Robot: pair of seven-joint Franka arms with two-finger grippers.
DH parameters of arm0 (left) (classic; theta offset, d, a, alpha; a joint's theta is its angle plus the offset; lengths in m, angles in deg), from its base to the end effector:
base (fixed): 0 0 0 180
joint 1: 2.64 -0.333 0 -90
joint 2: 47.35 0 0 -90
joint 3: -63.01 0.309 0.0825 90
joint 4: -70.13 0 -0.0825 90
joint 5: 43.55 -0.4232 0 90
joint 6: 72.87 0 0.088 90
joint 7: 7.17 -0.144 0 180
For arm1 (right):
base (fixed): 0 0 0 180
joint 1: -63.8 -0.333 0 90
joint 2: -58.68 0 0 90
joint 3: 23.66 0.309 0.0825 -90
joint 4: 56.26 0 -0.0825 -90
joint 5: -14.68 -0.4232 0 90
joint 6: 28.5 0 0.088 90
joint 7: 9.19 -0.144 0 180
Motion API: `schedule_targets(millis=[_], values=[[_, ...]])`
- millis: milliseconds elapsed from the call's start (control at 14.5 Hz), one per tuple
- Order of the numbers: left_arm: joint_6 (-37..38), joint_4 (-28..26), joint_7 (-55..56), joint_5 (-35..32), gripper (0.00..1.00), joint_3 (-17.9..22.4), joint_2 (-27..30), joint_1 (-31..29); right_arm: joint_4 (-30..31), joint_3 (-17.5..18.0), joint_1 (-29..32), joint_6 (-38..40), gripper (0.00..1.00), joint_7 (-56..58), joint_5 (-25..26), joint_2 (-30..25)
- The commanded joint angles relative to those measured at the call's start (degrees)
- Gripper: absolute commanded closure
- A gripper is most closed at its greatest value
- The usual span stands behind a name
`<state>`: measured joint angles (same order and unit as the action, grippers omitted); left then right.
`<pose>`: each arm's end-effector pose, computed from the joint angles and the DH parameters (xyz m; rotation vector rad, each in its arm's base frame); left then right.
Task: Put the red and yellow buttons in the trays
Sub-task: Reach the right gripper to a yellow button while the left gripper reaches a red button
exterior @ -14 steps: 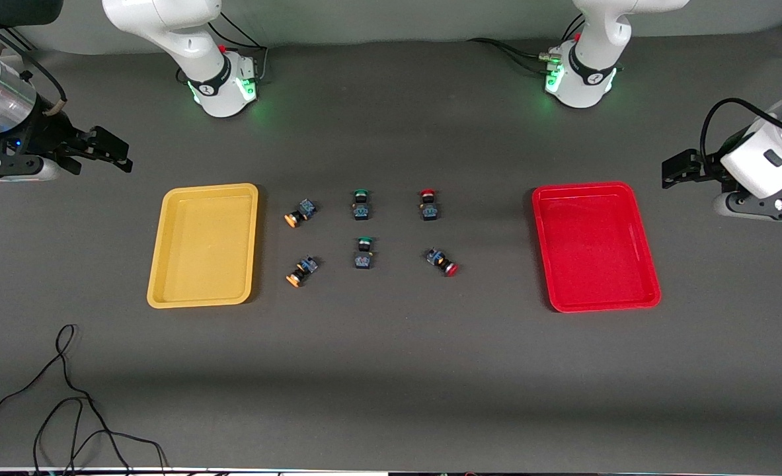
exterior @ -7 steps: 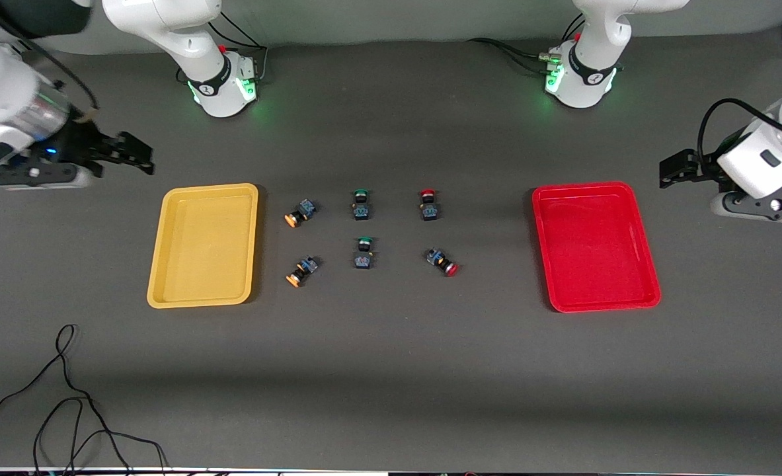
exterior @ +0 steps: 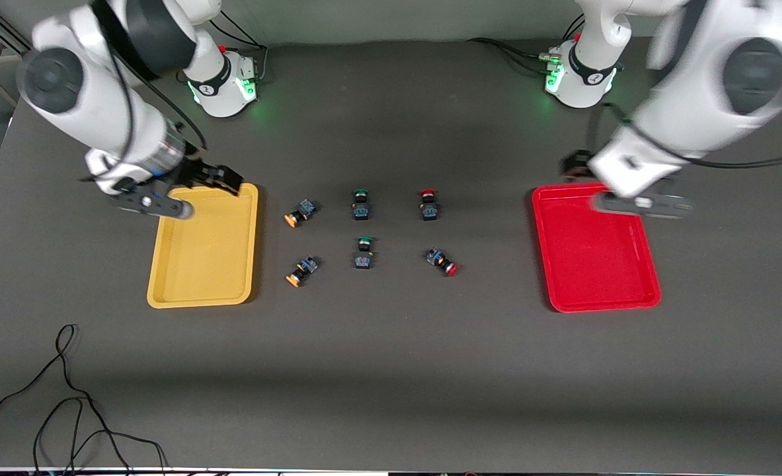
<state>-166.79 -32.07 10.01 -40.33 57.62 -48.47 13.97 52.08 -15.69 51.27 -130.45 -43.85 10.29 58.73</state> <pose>0.5375 -0.2252 0.4669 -3.1267 0.1186 0.2725 0.5417 0.2125 0.4341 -3.0931 0.4158 0.2092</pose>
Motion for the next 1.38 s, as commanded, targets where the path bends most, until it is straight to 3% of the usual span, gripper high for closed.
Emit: schedule_targets(millis=[0,277,415,761,968,1314], values=[[-7.0,-4.1,12.7,-0.1,0.0,0.6,-0.1,9.4,7.5,0.0,-3.8,-10.7,0.0,-9.1,-0.8,2.0],[-16.4,-4.1,26.7,-0.1,0.0,0.6,-5.1,20.8,18.0,0.0,-6.8,-27.2,0.0,-18.9,-0.8,7.0],[-19.4,-4.1,28.7,-0.1,0.0,0.6,-7.2,23.2,19.6,0.0,-7.9,-30.7,0.0,-20.5,-0.8,10.0],[-28.2,-6.9,29.1,-0.1,0.0,0.7,-14.1,24.5,21.2,0.0,-9.0,-35.3,0.0,-26.0,-0.8,17.8],[-33.1,-7.0,29.1,-0.5,0.0,0.7,-19.4,24.7,23.2,0.0,-9.1,-40.0,0.0,-27.0,-0.8,20.1],[-39.0,-7.0,29.1,-1.0,0.0,1.0,-26.7,24.4,23.5,0.4,-9.2,-40.0,0.01,-27.4,-0.8,21.8]])
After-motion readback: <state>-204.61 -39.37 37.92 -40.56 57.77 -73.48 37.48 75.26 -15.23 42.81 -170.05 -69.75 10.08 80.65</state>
